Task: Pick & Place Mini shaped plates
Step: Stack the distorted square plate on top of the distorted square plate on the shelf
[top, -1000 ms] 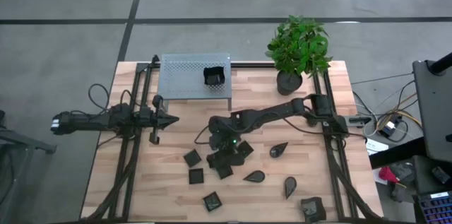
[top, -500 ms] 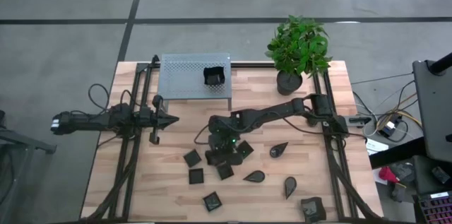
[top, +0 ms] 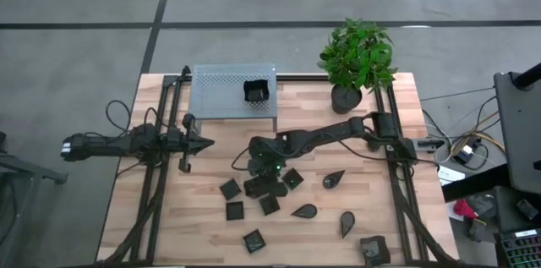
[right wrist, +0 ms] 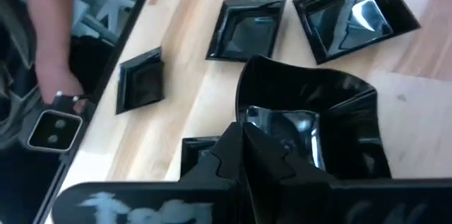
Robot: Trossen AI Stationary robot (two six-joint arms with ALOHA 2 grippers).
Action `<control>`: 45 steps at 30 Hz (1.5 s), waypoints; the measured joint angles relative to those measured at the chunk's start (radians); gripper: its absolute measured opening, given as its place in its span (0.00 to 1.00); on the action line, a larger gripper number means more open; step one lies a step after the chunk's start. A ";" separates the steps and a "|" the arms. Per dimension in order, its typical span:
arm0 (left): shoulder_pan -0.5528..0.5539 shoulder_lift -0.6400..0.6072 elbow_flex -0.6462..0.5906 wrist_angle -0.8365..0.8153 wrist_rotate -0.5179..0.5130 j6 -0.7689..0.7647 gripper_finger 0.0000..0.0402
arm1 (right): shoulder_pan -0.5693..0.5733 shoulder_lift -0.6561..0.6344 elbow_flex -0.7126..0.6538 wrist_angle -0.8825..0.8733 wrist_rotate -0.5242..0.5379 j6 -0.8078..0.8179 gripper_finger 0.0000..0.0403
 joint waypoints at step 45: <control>0.000 0.000 0.000 0.001 0.000 0.000 0.00 | 0.013 -0.011 0.168 -0.208 0.358 -0.123 0.02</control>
